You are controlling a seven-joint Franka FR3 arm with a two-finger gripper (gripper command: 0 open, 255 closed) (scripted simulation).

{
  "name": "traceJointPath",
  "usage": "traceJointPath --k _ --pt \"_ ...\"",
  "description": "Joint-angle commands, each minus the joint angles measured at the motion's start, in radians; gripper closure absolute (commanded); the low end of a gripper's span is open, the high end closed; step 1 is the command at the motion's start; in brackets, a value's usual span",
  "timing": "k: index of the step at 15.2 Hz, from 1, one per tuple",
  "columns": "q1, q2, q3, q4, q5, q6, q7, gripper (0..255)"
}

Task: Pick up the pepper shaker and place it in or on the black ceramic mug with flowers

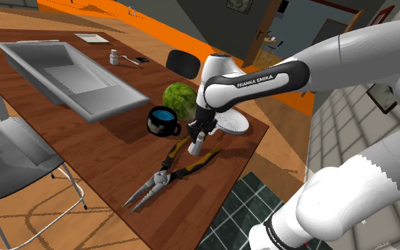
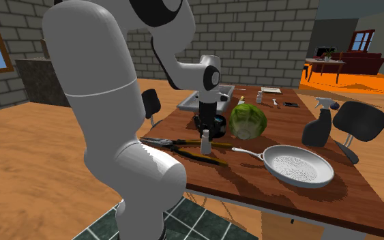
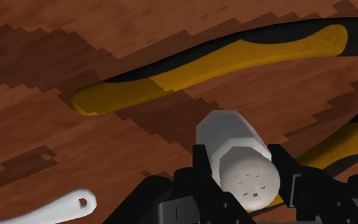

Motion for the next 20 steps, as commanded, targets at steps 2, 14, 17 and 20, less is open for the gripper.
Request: traceJointPath --k 2,14,17,20 --pt "0.0 -0.021 -0.002 0.019 0.002 -0.04 -0.004 255" --pt "0.001 -0.097 -0.006 0.115 0.009 -0.212 -0.012 255" --pt "0.001 -0.111 -0.007 0.143 0.01 -0.254 -0.014 255" --pt "0.001 -0.122 -0.008 0.173 0.011 -0.295 -0.015 255"
